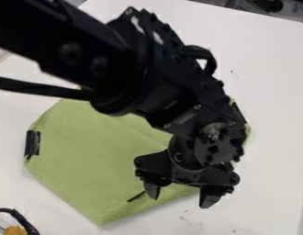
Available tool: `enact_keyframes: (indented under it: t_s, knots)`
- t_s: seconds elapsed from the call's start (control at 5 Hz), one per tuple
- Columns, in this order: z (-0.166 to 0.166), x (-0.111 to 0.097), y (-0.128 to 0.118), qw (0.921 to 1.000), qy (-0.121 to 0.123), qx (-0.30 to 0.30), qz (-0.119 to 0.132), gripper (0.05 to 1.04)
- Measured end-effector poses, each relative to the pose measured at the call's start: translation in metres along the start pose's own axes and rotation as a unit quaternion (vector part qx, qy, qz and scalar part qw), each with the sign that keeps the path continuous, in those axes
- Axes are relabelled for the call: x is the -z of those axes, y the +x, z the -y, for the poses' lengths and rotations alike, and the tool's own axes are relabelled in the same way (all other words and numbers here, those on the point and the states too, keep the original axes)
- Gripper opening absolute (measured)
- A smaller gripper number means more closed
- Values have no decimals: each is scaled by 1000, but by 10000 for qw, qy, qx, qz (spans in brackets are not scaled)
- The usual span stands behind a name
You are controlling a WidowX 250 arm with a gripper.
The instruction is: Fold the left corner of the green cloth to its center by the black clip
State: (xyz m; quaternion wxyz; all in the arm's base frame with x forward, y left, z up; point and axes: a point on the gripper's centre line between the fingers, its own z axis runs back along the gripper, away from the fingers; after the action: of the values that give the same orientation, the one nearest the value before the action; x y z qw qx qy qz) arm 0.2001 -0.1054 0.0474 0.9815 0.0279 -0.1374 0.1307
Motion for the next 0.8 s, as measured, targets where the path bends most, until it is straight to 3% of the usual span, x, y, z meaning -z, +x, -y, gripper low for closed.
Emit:
enact_keyframes:
  t_s: [0.2,0.4,0.8]
  knots:
    - [-3,3,-3,9999,67,22,-78,1001]
    - [-39,1,22,9993,180,-276,-156,1000]
    - [-116,-24,65,9957,615,-661,-202,1000]
